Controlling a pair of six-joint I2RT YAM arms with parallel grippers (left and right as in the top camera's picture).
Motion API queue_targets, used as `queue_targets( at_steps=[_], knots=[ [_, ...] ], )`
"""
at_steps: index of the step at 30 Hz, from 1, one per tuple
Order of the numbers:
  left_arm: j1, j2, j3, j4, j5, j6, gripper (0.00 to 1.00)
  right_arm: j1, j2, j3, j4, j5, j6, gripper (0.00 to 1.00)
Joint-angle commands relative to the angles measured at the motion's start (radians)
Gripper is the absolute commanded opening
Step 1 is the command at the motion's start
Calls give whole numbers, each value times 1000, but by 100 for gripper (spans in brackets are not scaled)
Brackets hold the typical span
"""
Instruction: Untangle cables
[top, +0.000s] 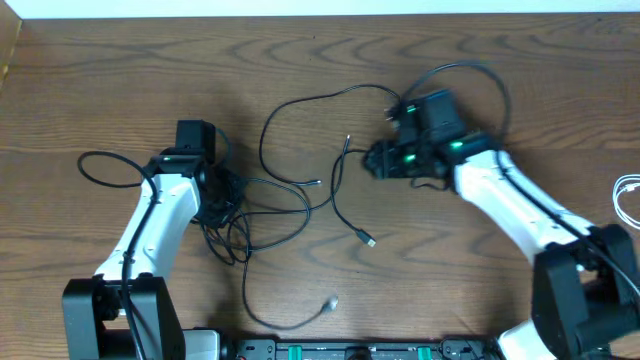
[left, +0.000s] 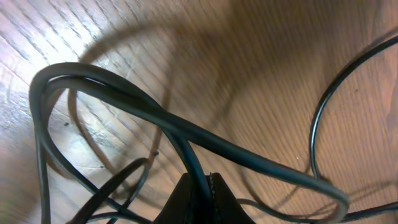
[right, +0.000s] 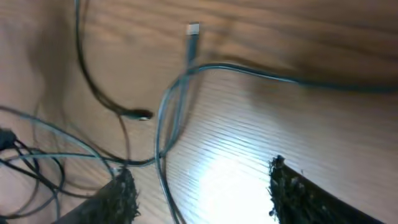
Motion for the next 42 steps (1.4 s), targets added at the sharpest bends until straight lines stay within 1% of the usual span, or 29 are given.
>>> queue_targets(
  at_steps=[1, 2, 3, 4, 7, 10, 14, 17, 18, 21, 23, 25, 29, 35, 42],
  knots=[
    [-13, -2, 8, -6, 9, 165, 8, 72, 14, 2, 53, 0, -34, 70],
    [-18, -2, 8, -6, 12, 200, 7, 82, 16, 2, 59, -1, -33, 70],
    [-35, -1, 8, 1, 12, 277, 8, 96, 20, 4, 61, -1, -31, 70],
    [-45, -1, 8, 6, 12, 316, 8, 98, 22, 4, 61, -1, -31, 70],
    [-79, -1, 6, 38, 12, 365, 8, 100, 40, 17, 60, -37, -30, 69],
    [-111, 0, 0, 90, 11, 367, 8, 100, 60, 53, 42, -80, -31, 68],
    [-137, 1, -16, 148, 10, 366, 8, 111, 110, 164, -51, -90, -52, 68],
    [-137, 2, -24, 156, -21, 334, 8, 121, 192, 284, -161, -86, -61, 67],
    [-137, 2, -28, 157, -38, 326, 8, 130, 246, 354, -224, -87, -61, 64],
    [-137, 2, -29, 156, -37, 326, 8, 148, 320, 441, -298, -86, -55, 61],
    [-137, 2, -29, 156, -37, 326, 8, 152, 358, 472, -327, -87, -26, 61],
    [-137, 2, -29, 156, -37, 326, 8, 152, 381, 476, -338, -86, 5, 62],
    [-137, 2, -29, 157, -37, 326, 8, 152, 417, 476, -339, -87, 25, 69],
    [-137, 2, -29, 164, -37, 325, 8, 153, 451, 476, -275, -96, 98, 72],
    [-137, 2, -29, 164, -37, 326, 8, 154, 480, 478, -249, -140, 135, 72]
  ],
)
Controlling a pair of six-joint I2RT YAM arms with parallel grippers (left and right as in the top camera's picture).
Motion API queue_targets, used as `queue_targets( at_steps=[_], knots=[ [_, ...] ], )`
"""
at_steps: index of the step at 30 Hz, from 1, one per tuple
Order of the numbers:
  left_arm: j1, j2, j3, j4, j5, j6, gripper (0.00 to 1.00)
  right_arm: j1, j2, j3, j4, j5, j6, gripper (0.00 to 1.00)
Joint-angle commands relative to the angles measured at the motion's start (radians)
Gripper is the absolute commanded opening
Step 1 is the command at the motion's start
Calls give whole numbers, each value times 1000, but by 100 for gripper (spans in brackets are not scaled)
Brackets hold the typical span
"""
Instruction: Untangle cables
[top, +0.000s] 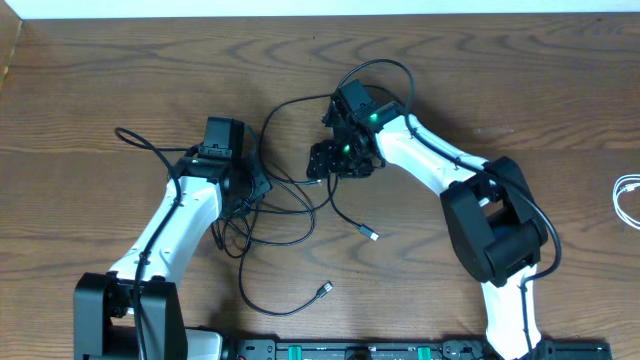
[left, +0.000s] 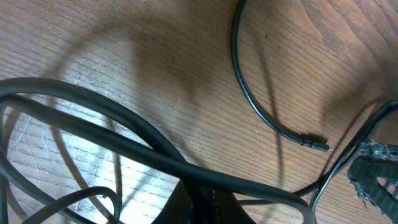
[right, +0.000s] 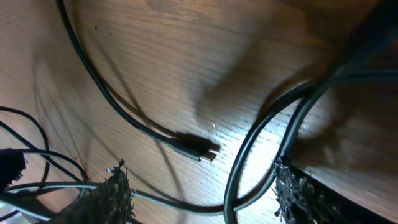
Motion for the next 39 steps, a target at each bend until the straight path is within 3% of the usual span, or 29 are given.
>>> queue_targets(
  at_steps=[1, 4, 11, 29, 31, 32, 33, 37, 39],
  knots=[
    [-1, 2, -9, -1, -17, -5, 8, 3, 29, 19, 2, -40, 39, 70],
    [-1, 2, -9, -1, -17, -5, 8, 2, 27, 56, -48, -68, 33, 61],
    [-1, 2, -9, -1, -17, -5, 8, -3, 19, 211, -224, 14, -43, 67],
    [-1, 2, -9, -2, -16, -5, 8, 32, 149, 209, -182, 4, 17, 69],
    [-1, 2, -9, -2, -16, -5, 8, 29, 149, 209, -166, 7, 17, 60],
    [-1, 2, -9, -2, -16, -5, 8, 25, 149, 209, -159, 7, 13, 51],
    [-1, 2, -9, -2, -16, -5, 8, 23, 149, 209, -153, 8, 13, 36],
    [-1, 2, -9, -2, -16, -5, 8, 5, 149, 209, -119, 9, 1, 1],
    [-1, 2, -9, -3, -16, -5, 8, -5, 149, 211, -103, 45, -2, 1]
  ],
)
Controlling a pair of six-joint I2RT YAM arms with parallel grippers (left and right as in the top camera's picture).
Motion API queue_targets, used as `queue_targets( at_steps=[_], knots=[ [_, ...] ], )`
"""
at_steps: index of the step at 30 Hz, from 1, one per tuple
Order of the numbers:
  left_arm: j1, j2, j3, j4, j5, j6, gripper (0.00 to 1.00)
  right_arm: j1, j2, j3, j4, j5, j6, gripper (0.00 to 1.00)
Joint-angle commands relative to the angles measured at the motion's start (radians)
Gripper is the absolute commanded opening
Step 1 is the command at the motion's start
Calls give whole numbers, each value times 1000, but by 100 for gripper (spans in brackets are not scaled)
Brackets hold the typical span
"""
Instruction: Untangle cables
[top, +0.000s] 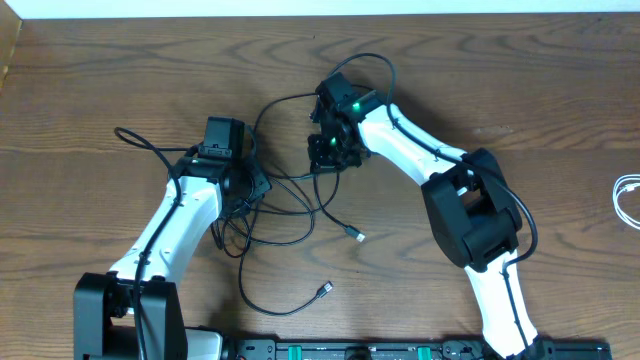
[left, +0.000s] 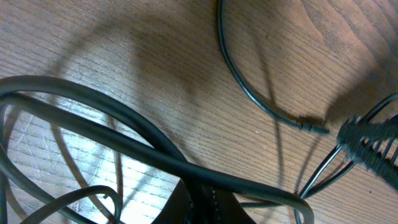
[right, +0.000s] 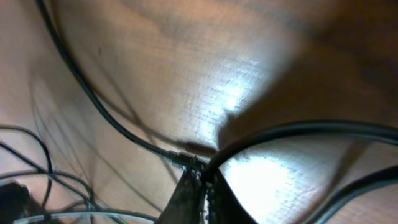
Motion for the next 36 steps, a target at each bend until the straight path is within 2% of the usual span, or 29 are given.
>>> queue_targets(
  at_steps=[1, 4, 9, 13, 18, 21, 24, 27, 28, 31, 32, 33, 34, 36],
  knots=[
    [-1, 2, -9, -4, -14, -5, 8, -28, 18, 13, 17, 57, -17, 1],
    [-1, 2, -11, -6, -14, -5, 8, -69, 18, 76, 15, 84, -113, 1],
    [-1, 2, -21, -7, -13, 31, 8, -150, -2, 237, -76, 100, -170, 1],
    [-3, 2, -22, -9, 11, 144, 8, -219, -23, 362, -187, 216, -206, 1],
    [-37, 2, -22, 10, 156, 391, 8, -325, -81, 431, -325, 420, -282, 1],
    [-93, 2, -22, 31, 171, 433, 8, -430, -143, 432, -429, 620, -282, 1],
    [-147, 2, -22, 77, 170, 433, 8, -527, -202, 432, -487, 707, -282, 1],
    [-192, 2, -22, 148, 170, 433, 8, -655, -281, 432, -500, 724, -281, 1],
    [-208, 2, -22, 179, 170, 433, 8, -719, -316, 432, -499, 641, -282, 1],
    [-213, 2, -22, 209, 170, 433, 8, -764, -333, 432, -517, 471, -312, 1],
    [-213, 2, -22, 213, 170, 433, 17, -764, -333, 431, -528, 438, -322, 1],
    [-212, 2, -22, 213, 170, 433, 49, -750, -332, 418, -547, 396, -323, 1],
    [-212, 2, -22, 212, 170, 433, 98, -737, -332, 406, -550, 380, -324, 1],
    [-212, 2, -22, 200, 170, 433, 98, -697, -332, 380, -549, 358, -327, 1]
  ],
)
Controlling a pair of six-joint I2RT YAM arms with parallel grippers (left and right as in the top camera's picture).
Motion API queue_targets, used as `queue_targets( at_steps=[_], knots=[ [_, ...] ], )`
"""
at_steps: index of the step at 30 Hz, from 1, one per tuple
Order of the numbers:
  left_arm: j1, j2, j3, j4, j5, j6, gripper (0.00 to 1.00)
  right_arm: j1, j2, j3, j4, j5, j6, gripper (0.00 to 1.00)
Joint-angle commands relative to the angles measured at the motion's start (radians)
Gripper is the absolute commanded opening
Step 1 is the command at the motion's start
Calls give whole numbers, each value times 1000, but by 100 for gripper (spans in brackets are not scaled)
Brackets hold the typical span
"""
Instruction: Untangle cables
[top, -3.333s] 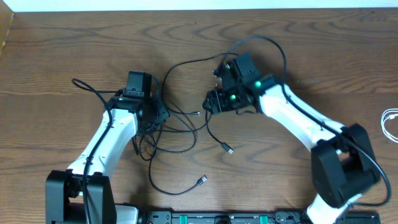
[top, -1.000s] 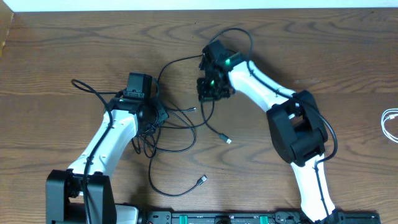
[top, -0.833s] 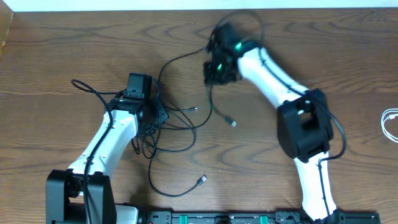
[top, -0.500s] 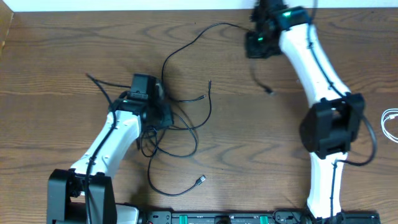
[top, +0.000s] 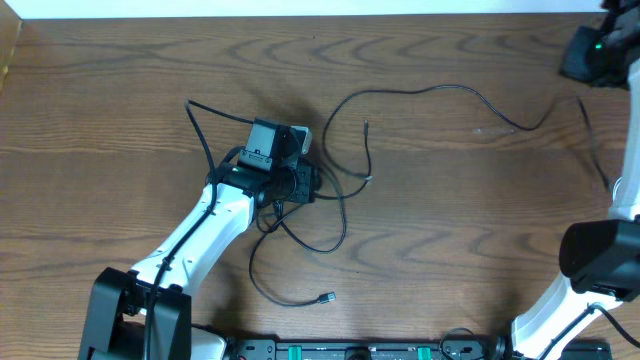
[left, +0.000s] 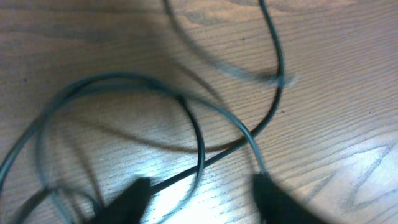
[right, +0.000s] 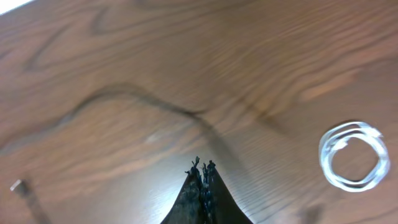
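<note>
A thin black cable runs stretched from the table's middle to the far right corner, where my right gripper is. In the right wrist view that gripper is shut, with the cable trailing away from it over the wood. The remaining tangle of dark cables lies at the centre left. My left gripper sits on it. The left wrist view is blurred and shows this gripper open, with cable loops on the table between its fingers. A loose plug lies near the front.
A white coiled cable lies on the table to the right, seen only in the right wrist view. One dark cable loop sticks out to the left of the left arm. The wooden table extends to a pale back edge.
My right gripper has gone from the tangle at the centre to the far right corner, still shut, and a thin cable now stretches across the table. My left gripper has opened and shifted right.
First my left gripper was shut on the tangle at the left and my right stood open to the right of it. Then the right, still open, was over a cable at the centre, then shut on it. Now that cable lies drawn out to the right.
</note>
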Motion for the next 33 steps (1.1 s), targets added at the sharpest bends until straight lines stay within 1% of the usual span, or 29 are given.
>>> queue_targets(
  at_steps=[1, 5, 7, 10, 14, 15, 18, 21, 25, 28, 30, 33],
  knots=[
    [0, 2, -7, -13, 8, 10, 98, 96, 9, -51, 3, -119, -31, 1],
    [0, 2, -7, -13, 8, 10, 98, 182, 9, -111, 48, -116, -30, 1],
    [0, 2, -7, -13, 8, 10, 98, 239, 9, -169, 100, -117, -29, 1],
    [0, 2, -7, -13, 8, 10, 98, 288, 9, -225, 139, -120, -30, 1],
    [0, 2, -7, -13, 8, 10, 98, 362, 9, -314, 190, -119, -100, 1],
    [0, 2, -7, -13, 8, 10, 98, 392, 9, -358, 237, -119, -112, 1],
    [0, 2, -7, -13, 8, 10, 98, 433, 9, -421, 325, -121, -105, 1],
    [0, 2, -7, -13, 8, 10, 98, 454, 9, -444, 362, -134, -97, 1],
    [0, 2, -7, -13, 8, 10, 98, 471, 8, -447, 361, -142, -109, 1],
    [0, 2, -7, -13, 8, 10, 98, 465, 0, -447, 339, -141, -92, 1],
    [0, 2, -7, -13, 8, 10, 98, 426, -26, -447, 253, -138, -51, 1],
    [0, 2, -7, -13, 8, 10, 98, 380, -42, -447, 173, -143, -40, 1]
  ],
)
